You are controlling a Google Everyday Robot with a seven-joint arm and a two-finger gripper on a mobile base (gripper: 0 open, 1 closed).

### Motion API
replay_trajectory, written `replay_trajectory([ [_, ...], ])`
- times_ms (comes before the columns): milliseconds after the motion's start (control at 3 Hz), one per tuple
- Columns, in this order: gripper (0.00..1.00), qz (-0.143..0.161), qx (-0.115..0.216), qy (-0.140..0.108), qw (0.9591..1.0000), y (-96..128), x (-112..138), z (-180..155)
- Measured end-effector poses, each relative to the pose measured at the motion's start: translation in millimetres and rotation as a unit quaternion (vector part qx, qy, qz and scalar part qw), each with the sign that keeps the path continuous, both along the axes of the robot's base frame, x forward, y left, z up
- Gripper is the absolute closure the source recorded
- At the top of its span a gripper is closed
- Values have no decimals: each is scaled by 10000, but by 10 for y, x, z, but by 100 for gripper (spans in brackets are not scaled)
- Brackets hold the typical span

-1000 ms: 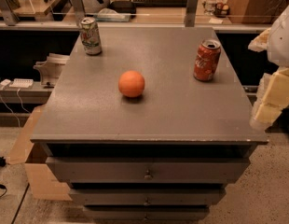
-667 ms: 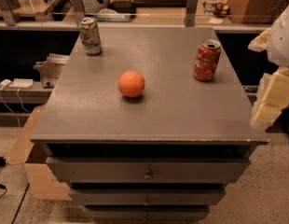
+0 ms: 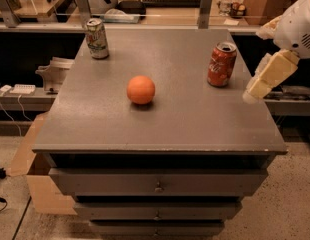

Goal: Pick coke can

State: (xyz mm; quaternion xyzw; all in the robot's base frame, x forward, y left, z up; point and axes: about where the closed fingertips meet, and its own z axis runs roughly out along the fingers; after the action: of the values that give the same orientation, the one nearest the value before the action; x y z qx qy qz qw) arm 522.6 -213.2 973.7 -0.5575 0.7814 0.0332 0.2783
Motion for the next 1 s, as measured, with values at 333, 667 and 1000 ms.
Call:
replay_trajectory([
  [333, 0, 0, 0, 0, 10000, 1, 0, 0],
  [667, 0, -160, 395, -120, 9990, -92, 211, -164],
  [1000, 0, -388, 1061, -336, 9930, -234, 597, -370],
])
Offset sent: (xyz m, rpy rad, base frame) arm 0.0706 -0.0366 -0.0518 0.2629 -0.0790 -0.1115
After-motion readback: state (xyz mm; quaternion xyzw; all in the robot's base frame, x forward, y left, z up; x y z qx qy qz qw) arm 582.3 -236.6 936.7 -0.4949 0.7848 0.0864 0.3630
